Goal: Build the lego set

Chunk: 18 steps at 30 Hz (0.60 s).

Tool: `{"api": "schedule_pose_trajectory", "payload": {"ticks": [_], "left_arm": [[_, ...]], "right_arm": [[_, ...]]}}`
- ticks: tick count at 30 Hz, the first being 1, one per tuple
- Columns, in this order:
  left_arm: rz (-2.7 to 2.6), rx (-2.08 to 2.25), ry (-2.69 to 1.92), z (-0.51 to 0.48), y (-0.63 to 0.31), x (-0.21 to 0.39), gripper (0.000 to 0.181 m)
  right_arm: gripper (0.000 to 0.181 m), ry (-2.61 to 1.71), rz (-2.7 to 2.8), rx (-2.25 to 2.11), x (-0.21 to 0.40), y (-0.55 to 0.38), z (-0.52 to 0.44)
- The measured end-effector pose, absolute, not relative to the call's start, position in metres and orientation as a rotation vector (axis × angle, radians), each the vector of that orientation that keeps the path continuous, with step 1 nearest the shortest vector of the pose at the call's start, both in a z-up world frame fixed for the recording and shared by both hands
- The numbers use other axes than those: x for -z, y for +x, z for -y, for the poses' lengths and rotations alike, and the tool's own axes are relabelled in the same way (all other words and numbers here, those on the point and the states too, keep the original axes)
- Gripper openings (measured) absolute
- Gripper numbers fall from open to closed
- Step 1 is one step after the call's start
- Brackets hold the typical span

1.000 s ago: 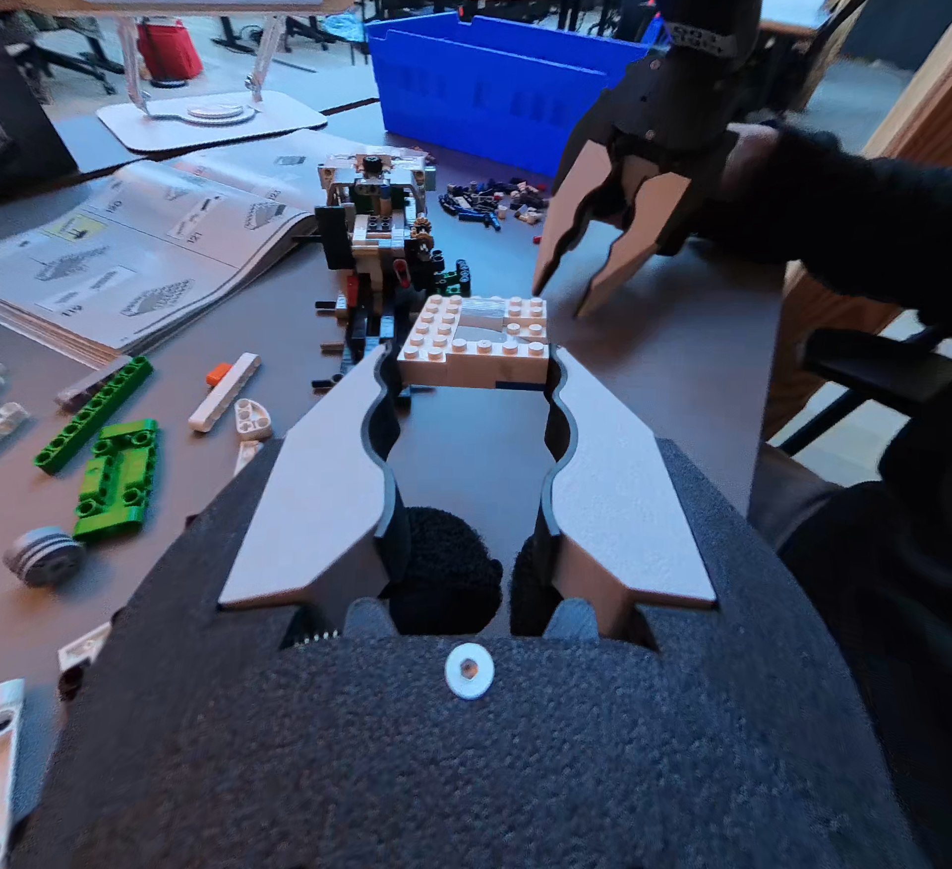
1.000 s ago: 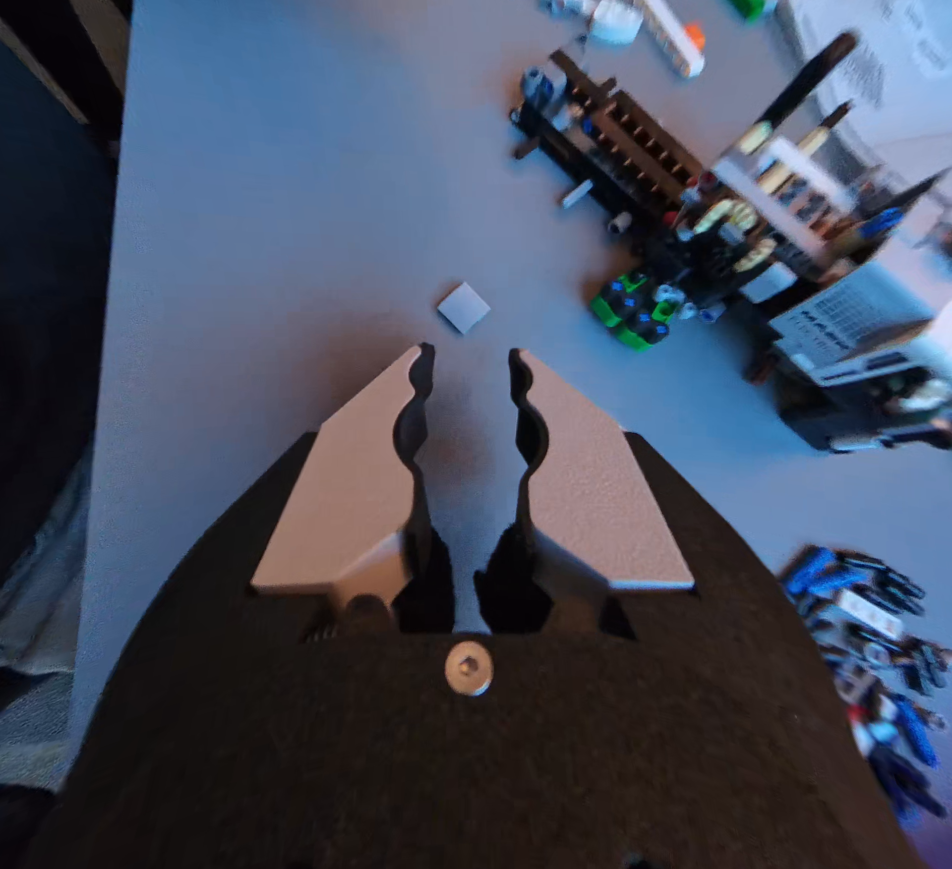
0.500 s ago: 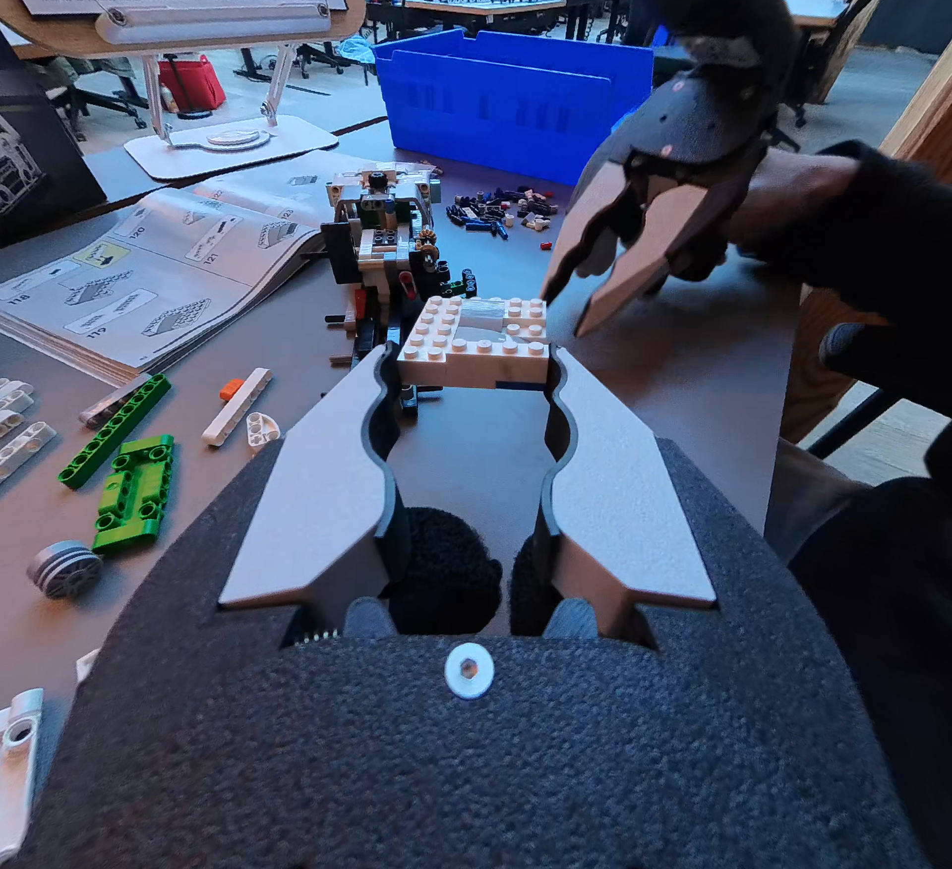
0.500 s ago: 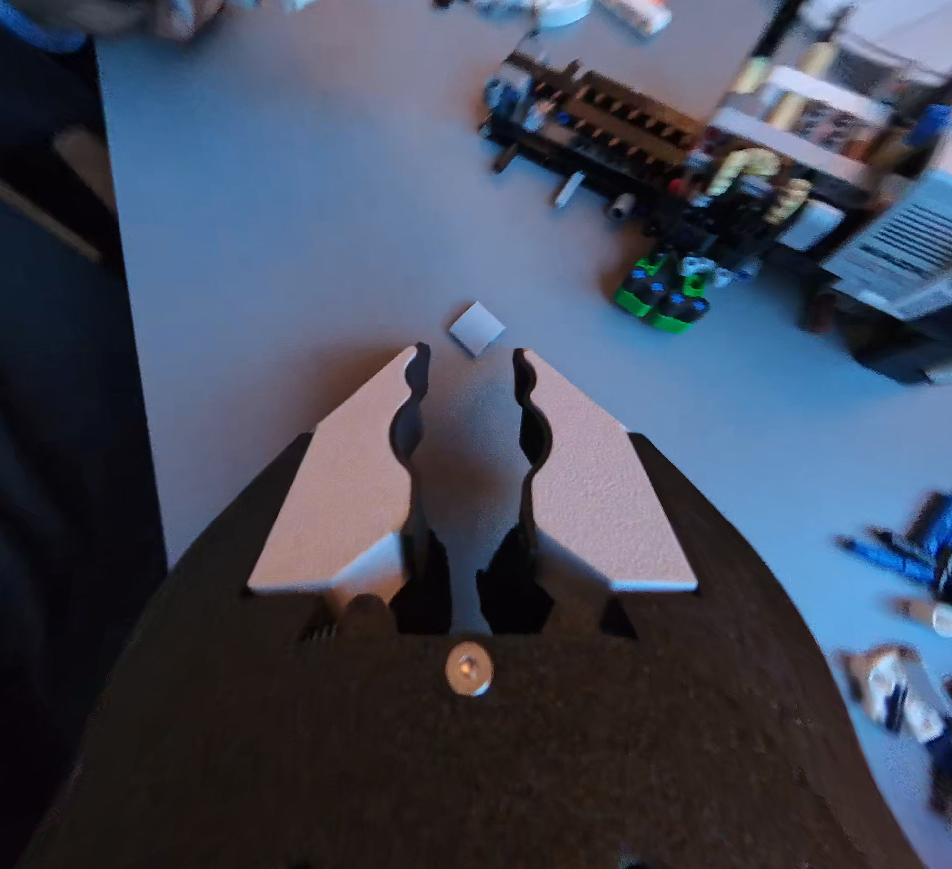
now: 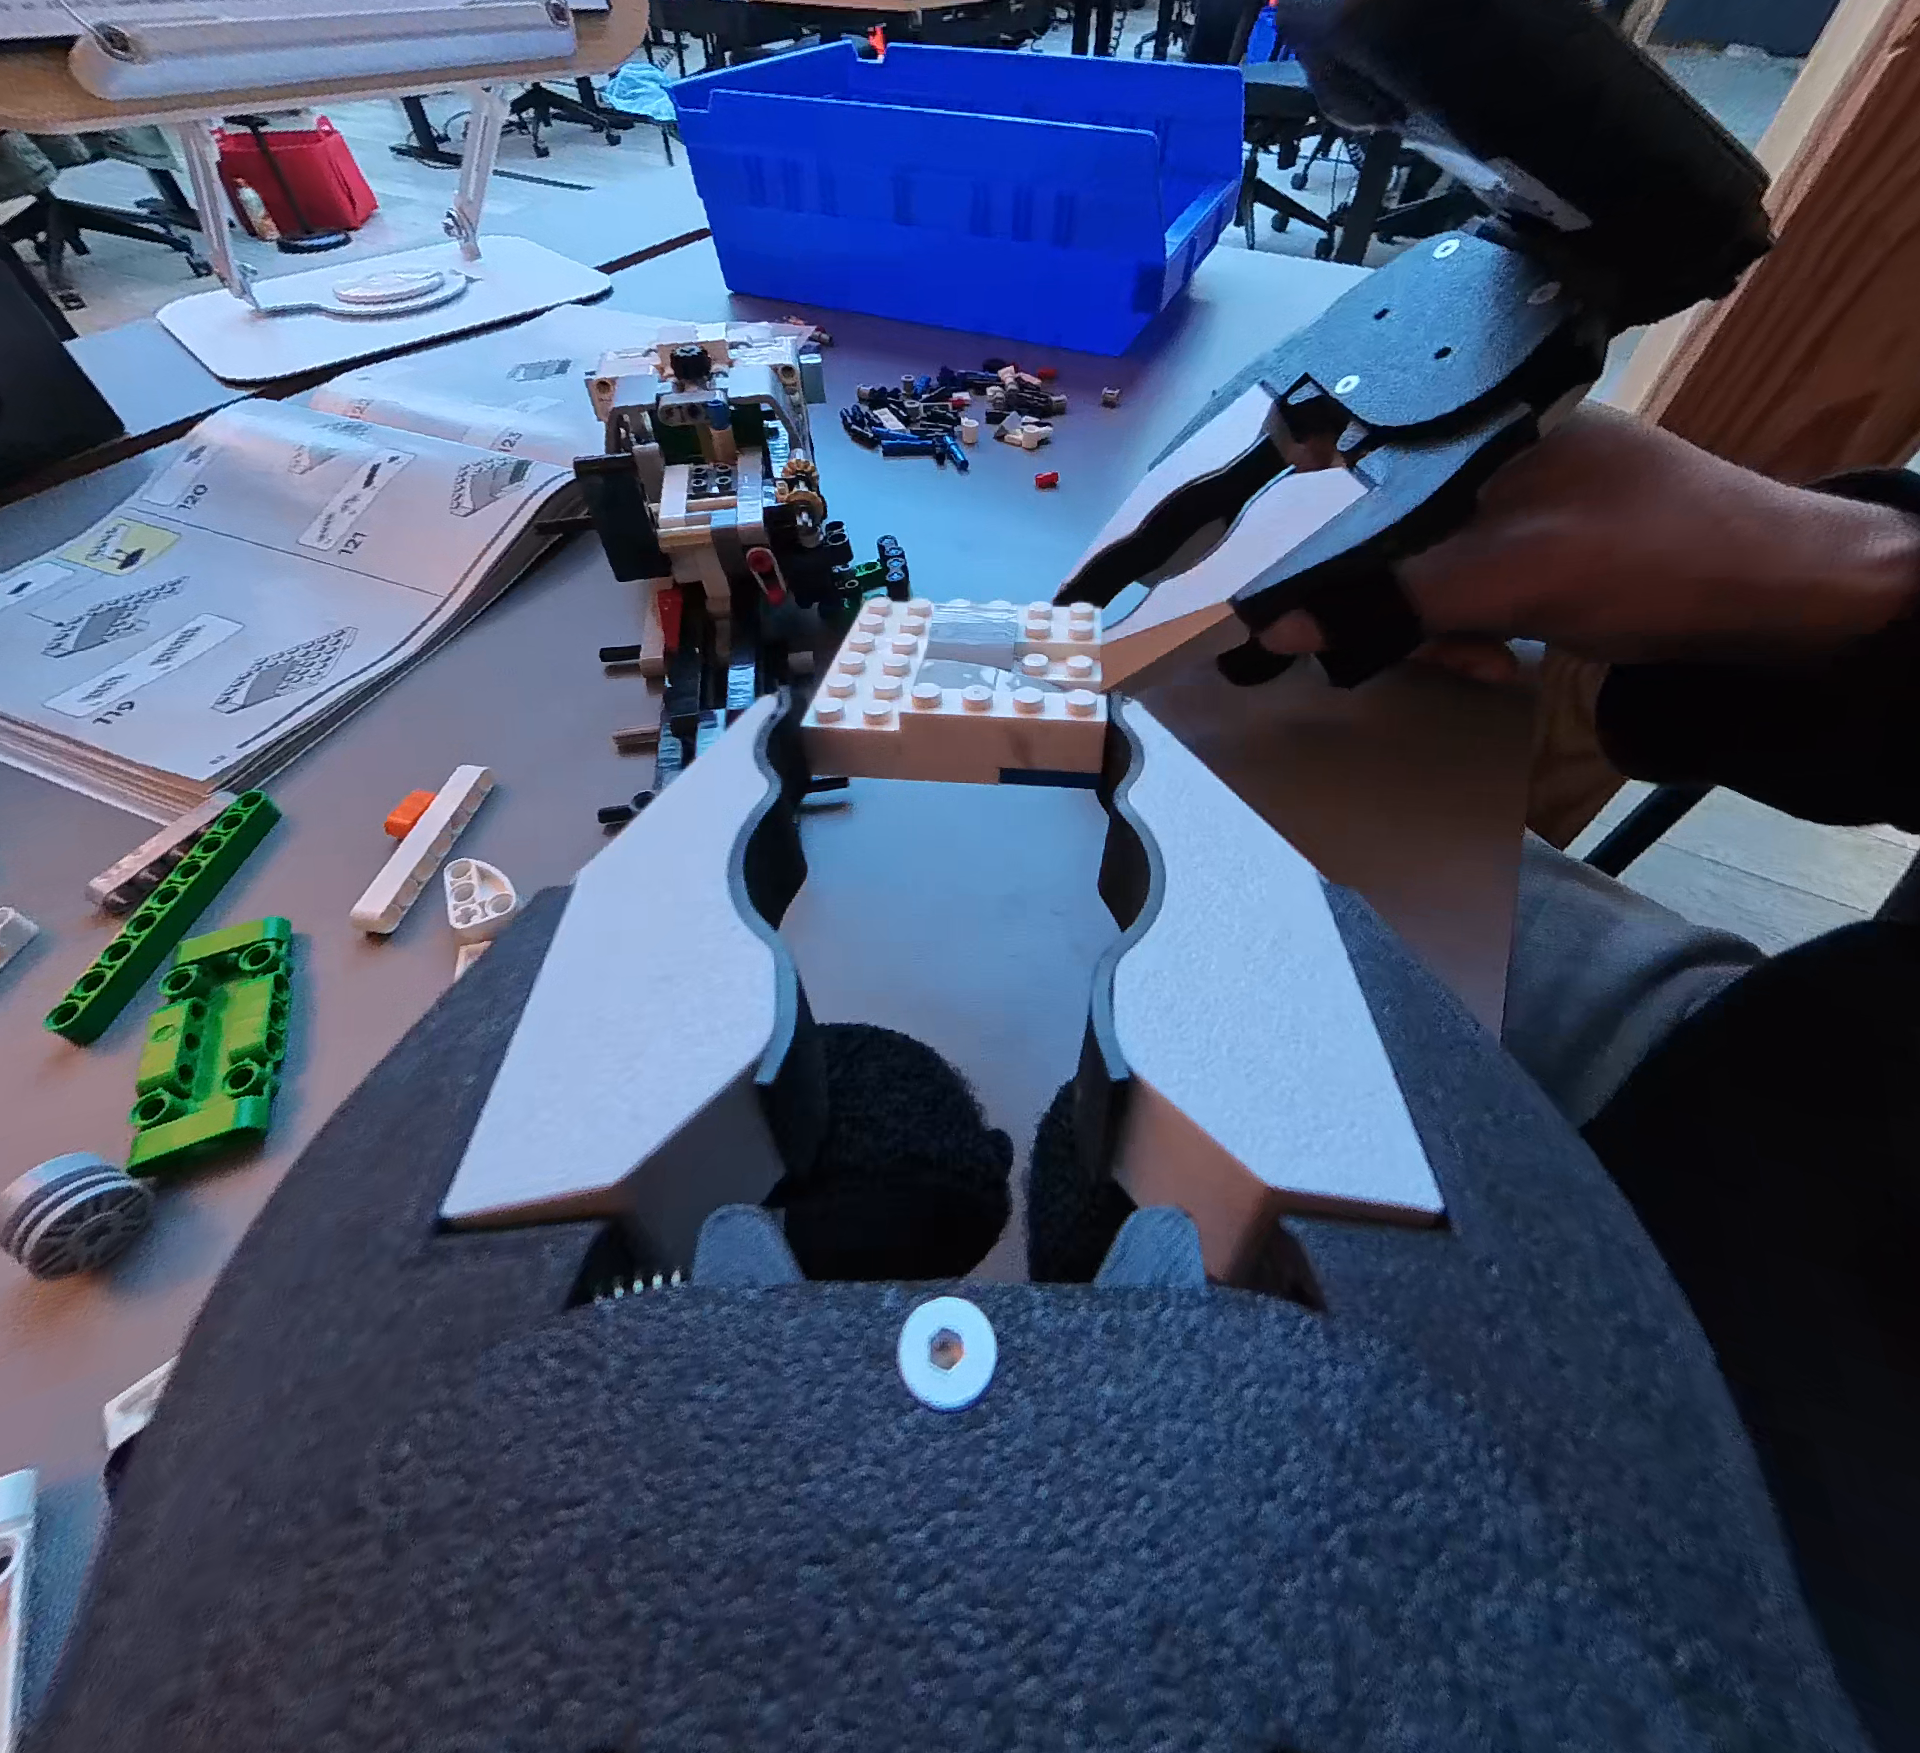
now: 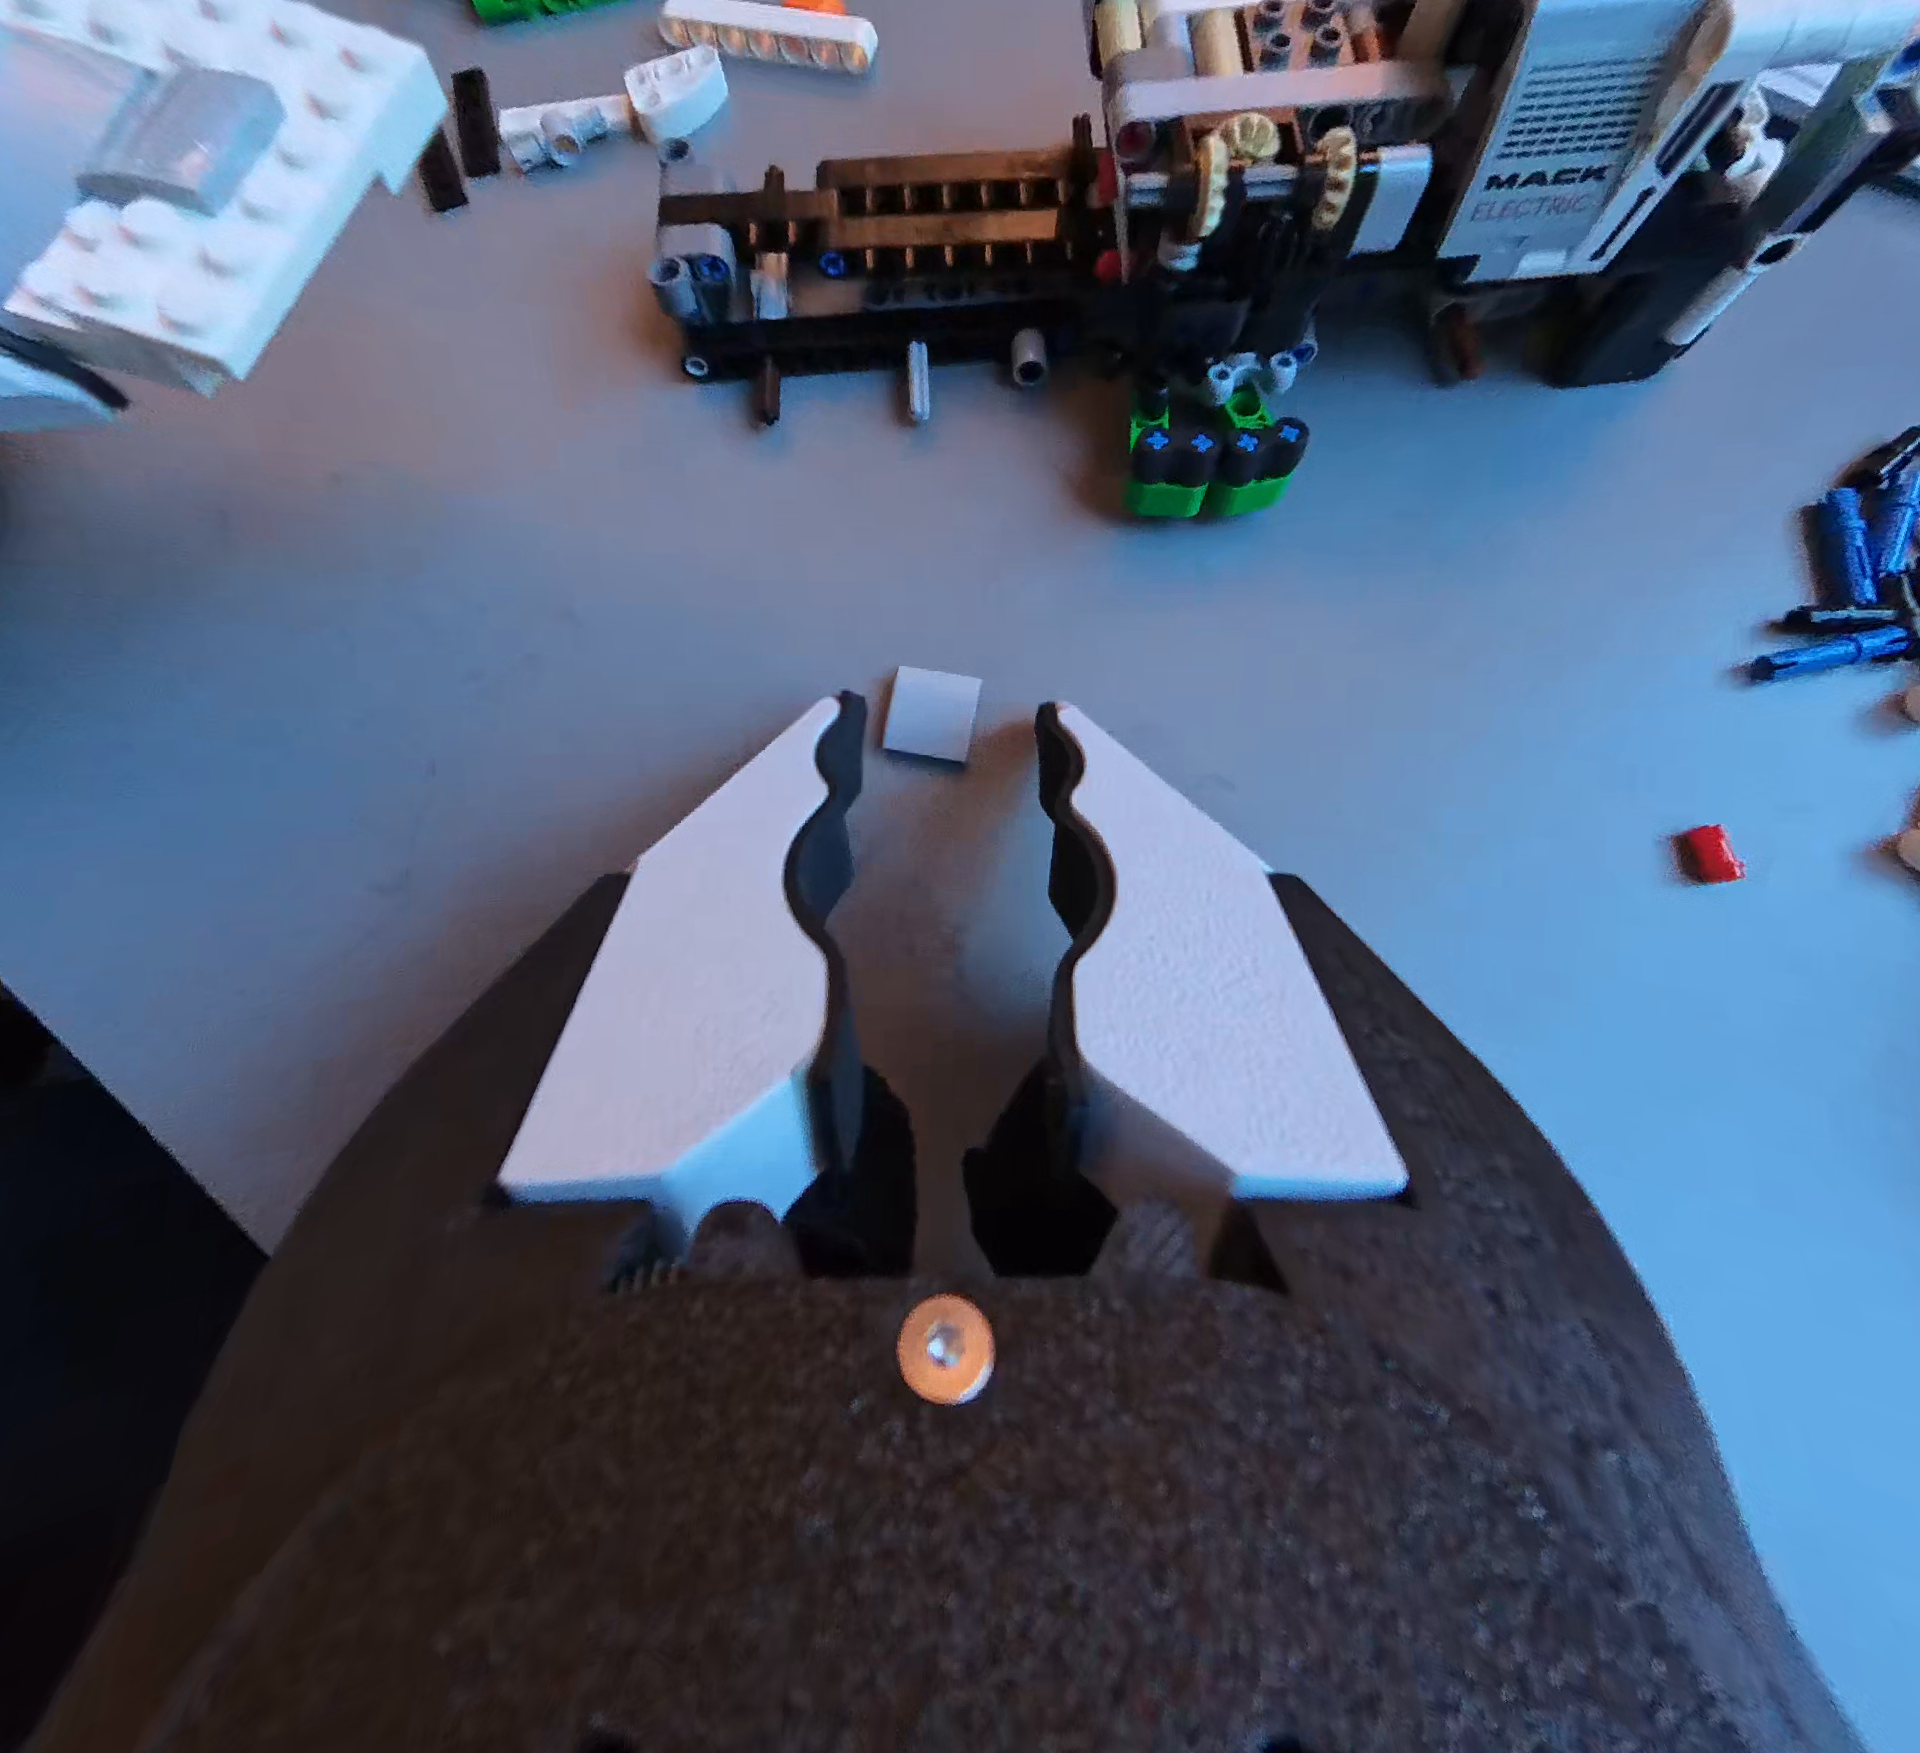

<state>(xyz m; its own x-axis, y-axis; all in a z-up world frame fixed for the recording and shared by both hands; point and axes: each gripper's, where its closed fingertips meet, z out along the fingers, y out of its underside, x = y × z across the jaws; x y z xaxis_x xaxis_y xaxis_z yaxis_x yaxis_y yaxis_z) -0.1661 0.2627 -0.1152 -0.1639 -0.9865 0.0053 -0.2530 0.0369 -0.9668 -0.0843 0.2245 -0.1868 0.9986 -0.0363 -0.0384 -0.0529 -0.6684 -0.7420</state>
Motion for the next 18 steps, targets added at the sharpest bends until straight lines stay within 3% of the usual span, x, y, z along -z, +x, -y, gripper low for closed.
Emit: {"api": "schedule_pose_trajectory", "payload": {"ticks": [4, 8, 13, 18], "left_arm": [[-1.555, 1.19, -1.29, -0.259, -0.166, 0.116, 0.055], [-1.556, 1.216, -1.281, -0.258, -0.167, 0.115, 0.055], [-1.557, 1.32, -1.238, -0.252, -0.171, 0.106, 0.055], [-1.57, 1.413, -1.194, -0.242, -0.175, 0.1, 0.054]], "right_arm": [[0.016, -2.319, -0.008, 0.021, 0.189, -0.084, -0.226], [0.015, -2.306, 0.229, 0.022, 0.169, -0.089, -0.231], [0.015, -2.043, 0.862, -0.333, 0.063, -0.167, -0.226], [0.015, -2.178, 1.293, -0.256, 0.072, -0.184, -0.225]]}}
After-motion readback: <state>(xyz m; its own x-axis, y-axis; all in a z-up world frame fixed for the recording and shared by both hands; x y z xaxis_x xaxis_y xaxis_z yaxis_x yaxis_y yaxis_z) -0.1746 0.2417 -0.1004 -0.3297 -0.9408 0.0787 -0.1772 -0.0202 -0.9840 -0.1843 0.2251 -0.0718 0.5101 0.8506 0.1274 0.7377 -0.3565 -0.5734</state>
